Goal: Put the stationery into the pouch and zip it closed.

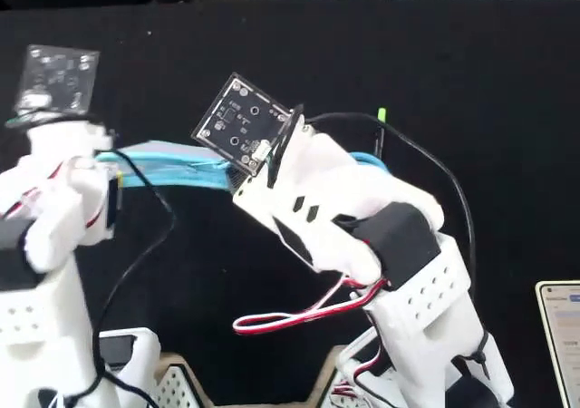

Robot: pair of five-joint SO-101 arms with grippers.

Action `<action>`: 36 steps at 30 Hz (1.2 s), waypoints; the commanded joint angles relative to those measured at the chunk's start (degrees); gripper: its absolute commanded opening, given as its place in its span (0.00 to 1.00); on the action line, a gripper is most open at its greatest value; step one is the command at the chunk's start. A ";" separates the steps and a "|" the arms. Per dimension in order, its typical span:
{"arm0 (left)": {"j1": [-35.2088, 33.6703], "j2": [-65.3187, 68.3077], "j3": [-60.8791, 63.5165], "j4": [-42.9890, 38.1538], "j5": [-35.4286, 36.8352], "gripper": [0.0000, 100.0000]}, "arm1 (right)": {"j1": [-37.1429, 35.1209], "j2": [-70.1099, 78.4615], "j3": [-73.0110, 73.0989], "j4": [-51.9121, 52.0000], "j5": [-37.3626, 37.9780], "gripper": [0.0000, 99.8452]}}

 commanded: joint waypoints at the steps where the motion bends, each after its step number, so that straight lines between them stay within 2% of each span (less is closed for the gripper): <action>1: -6.55 -4.04 -3.12 0.18 -3.69 0.03 | -0.26 0.31 -3.38 1.23 -0.09 0.01; 7: -9.01 -9.76 2.07 0.18 -3.96 0.03 | -0.26 0.40 -3.38 4.48 -5.36 0.01; 15: -8.92 -15.65 13.05 0.18 -4.04 0.03 | -0.26 0.40 -3.12 9.58 -5.54 0.01; 20: -9.01 -11.25 14.90 0.18 -6.77 0.04 | -0.18 0.48 3.03 3.96 -5.19 0.01; 25: -9.10 -5.54 13.85 0.09 -7.21 0.14 | 0.00 0.31 7.96 -1.14 -5.19 0.01; 36: -8.92 3.16 12.44 -2.73 -7.21 0.14 | 0.00 0.22 7.87 -1.32 -5.19 0.01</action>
